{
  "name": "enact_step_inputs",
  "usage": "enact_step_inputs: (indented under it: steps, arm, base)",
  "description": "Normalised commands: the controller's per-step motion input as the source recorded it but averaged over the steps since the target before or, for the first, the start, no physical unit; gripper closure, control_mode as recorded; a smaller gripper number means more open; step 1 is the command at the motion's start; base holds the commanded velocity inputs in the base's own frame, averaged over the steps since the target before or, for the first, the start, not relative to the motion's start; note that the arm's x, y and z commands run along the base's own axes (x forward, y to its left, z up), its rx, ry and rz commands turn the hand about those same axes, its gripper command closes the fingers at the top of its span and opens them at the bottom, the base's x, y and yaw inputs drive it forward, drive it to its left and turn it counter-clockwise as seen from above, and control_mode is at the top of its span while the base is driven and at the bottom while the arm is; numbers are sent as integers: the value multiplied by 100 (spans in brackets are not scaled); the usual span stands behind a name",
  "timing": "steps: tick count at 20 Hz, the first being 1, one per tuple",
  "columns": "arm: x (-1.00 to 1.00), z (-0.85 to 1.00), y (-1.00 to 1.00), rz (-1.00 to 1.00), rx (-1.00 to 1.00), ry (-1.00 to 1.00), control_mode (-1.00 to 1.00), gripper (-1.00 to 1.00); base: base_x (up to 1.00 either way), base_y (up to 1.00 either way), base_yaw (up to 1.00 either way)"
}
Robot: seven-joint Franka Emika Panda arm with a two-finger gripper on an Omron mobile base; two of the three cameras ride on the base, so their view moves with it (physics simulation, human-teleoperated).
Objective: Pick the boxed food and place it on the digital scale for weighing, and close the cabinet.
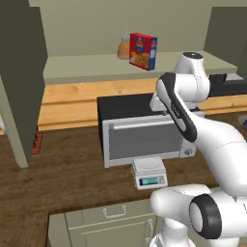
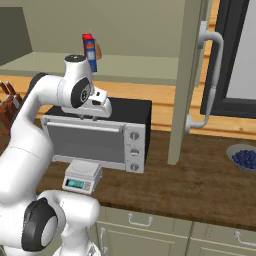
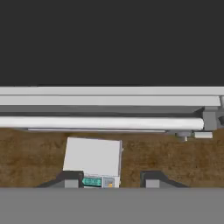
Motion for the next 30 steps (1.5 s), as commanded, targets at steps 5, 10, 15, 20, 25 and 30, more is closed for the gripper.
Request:
enact_step_inputs:
  steps: [5,10,15,20,25,30]
  arm:
    - [-39,0,2,0,0,0,-100,-100]
    - [-22,21,19,1,1,-20,-100,-100]
    - [-12,79,7,7,5,-30,-100,-100]
    - [0,74,0,6,3,-21,-100,-100]
    - [2,67,0,3,0,-24,-100,-100]
    - [3,53,0,8,0,-40,-100,-100]
  base:
    - [0,0,0]
    - [0,0,0]
    - [0,0,0]
    - [0,0,0]
    - [0,0,0]
    - [0,0,0]
